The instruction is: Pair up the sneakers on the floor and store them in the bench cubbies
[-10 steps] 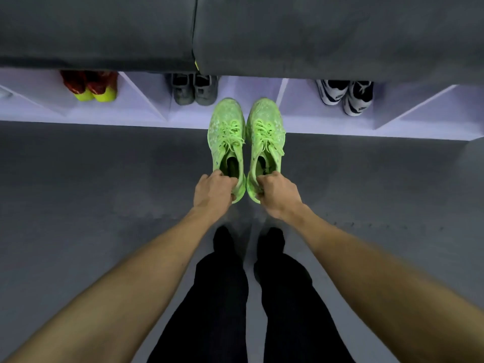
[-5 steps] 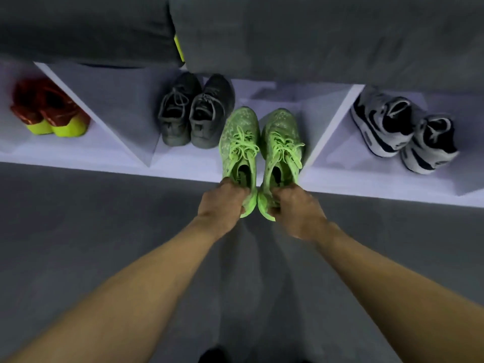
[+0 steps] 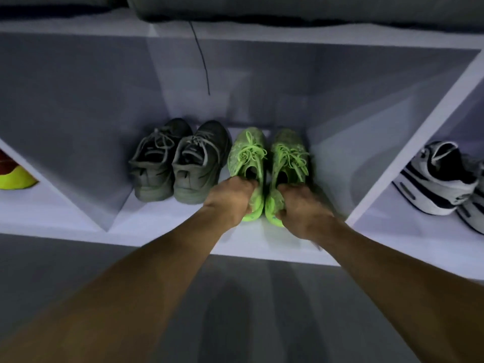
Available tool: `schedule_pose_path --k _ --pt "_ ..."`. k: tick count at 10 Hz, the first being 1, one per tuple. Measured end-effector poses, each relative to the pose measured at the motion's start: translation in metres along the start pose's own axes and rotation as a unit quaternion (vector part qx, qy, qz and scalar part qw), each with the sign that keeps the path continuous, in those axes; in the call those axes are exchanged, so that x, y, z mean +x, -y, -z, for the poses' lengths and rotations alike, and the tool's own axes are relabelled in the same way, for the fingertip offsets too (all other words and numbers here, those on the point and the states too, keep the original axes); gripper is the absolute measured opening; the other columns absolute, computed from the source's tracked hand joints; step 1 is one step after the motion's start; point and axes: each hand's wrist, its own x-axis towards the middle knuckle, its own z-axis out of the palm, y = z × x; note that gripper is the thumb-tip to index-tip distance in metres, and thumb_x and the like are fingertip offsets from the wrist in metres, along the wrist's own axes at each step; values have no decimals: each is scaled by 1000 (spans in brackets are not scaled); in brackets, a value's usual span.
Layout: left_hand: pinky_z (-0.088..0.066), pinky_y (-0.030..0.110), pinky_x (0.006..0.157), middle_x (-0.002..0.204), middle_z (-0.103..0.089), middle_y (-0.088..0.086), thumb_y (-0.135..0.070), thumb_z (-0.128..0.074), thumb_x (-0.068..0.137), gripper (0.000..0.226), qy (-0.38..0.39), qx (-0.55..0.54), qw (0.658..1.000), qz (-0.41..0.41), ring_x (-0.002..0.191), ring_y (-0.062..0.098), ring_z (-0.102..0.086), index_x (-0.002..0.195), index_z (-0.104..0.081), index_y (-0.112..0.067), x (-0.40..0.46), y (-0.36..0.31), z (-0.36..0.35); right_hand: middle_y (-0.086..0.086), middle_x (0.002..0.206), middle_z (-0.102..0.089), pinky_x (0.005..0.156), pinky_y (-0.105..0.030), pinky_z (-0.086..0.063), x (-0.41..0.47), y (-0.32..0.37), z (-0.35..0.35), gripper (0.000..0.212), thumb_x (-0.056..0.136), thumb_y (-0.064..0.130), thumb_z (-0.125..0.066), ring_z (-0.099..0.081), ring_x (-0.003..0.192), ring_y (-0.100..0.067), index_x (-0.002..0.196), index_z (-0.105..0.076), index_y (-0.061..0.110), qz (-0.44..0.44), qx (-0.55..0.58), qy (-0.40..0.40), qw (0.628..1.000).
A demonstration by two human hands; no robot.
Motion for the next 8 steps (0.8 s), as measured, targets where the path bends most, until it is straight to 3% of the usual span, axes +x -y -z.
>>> schedule_pose_path --k 3,4,5,6,8 --pt "-50 41 94 134 -51 3 -12 -60 92 50 -58 25 998 16 126 26 -49 138 -44 -25 34 1 -10 -8 140 -44 104 -34 -36 31 -2 -1 52 90 25 -61 -40 133 -28 135 -37 12 -11 -43 -17 999" --pt "-45 45 101 149 -30 2 -16 -62 91 66 -57 41 997 24 142 25 -23 147 -29 -25 26 0 -10 -8 143 -40 105 -35 -35 19 -4 5 62 89 31 -63 -37 134 -28 140 -32 14 -8 -24 -6 1000" --pt "-40 46 107 159 -11 3 -21 -63 92 78 -32 24 999 34 148 27 -11 152 -13 -27 9 -2 -2 -6 148 -33 107 -36 -34 0 -2 15 71 88 34 -64 -32 137 -27 145 -25 17 2 -7 -3 1000" --pt "-43 46 100 159 -10 6 -35 -63 90 81 25 12 999 42 143 31 -24 153 -11 -29 -28 -13 18 -2 151 -28 108 -39 -37 -33 4 36 79 86 37 -66 -27 139 -26 148 -21 18 -5 21 20 1000" --pt "-42 42 93 144 -39 4 -48 -59 88 71 89 32 994 58 128 29 -43 147 -27 -26 -99 -39 75 -1 148 -35 99 -41 -41 -104 18 96 71 88 37 -64 -35 136 -24 146 -27 19 -15 51 92 994"
